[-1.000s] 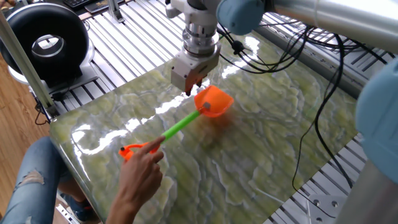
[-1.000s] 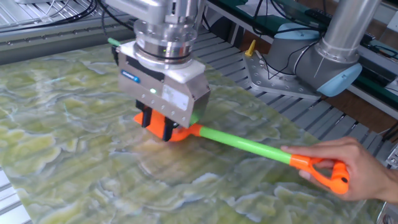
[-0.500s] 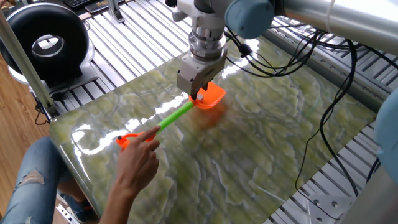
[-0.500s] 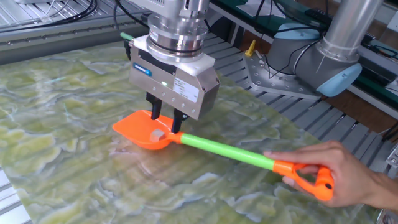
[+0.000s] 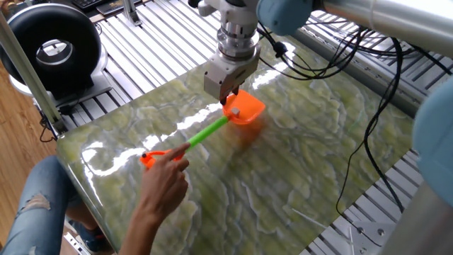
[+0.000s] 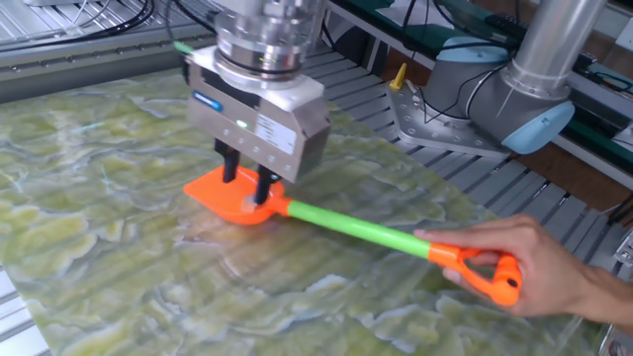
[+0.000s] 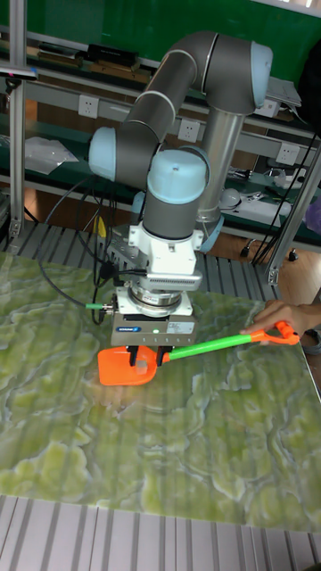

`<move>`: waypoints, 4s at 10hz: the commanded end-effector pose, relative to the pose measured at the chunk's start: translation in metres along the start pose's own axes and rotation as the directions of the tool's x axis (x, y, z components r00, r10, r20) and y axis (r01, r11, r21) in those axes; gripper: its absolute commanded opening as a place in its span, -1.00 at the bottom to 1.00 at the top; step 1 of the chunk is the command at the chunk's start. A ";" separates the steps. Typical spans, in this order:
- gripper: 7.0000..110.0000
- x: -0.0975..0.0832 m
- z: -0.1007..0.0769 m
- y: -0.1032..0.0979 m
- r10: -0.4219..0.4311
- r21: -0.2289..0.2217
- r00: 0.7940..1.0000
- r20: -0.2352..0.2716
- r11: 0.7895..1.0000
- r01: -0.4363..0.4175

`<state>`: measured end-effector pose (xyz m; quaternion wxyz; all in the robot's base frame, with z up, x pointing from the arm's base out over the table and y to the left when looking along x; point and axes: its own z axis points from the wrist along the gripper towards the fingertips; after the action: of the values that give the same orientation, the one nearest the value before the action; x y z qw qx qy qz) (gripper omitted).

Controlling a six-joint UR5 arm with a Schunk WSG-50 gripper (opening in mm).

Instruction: Grasp the moving object

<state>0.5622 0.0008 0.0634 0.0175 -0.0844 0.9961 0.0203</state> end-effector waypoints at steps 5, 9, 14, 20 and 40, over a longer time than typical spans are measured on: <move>-0.28 0.030 0.004 0.009 -0.004 -0.045 1.000 -0.006 0.999 0.003; -0.28 0.017 0.015 0.010 0.010 -0.027 1.000 0.000 1.000 -0.010; -0.28 0.020 0.021 0.011 0.006 -0.016 1.000 -0.019 1.000 -0.007; -0.28 0.048 -0.008 0.018 0.024 -0.031 0.998 -0.050 0.999 -0.026; -0.28 -0.011 0.006 0.001 0.026 -0.004 1.000 0.017 1.000 -0.026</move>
<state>0.5571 -0.0033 0.0708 0.0174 -0.0822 0.9958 0.0351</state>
